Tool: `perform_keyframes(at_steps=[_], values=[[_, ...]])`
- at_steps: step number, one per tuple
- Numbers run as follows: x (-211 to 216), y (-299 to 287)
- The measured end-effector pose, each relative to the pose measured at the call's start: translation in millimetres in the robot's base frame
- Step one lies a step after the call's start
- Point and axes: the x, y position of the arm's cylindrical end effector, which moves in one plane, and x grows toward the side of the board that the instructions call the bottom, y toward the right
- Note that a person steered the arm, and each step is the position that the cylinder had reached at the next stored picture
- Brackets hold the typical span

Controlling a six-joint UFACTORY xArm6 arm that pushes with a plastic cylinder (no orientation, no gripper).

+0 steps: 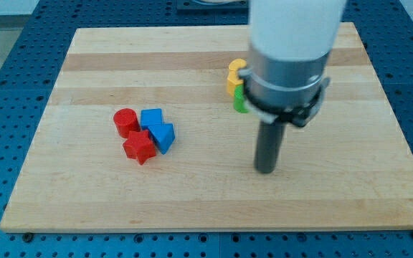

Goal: Push the green star towards the center right side of the board

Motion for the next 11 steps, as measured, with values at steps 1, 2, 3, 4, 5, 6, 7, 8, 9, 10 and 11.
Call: perform_keyframes(at_steps=[1,2,3,4,5,6,7,8,9,10,11], values=[[-48.9,15.5],[-55.2,-14.7],[-72.0,-34.2],[-93.1,-49.0],[-93.2,-59.1],[-94.3,-72.9],[-105.8,-95.5],[-144.0,-84.6],[-158.9,-10.6],[-158.8,55.8],[-158.8,77.9]])
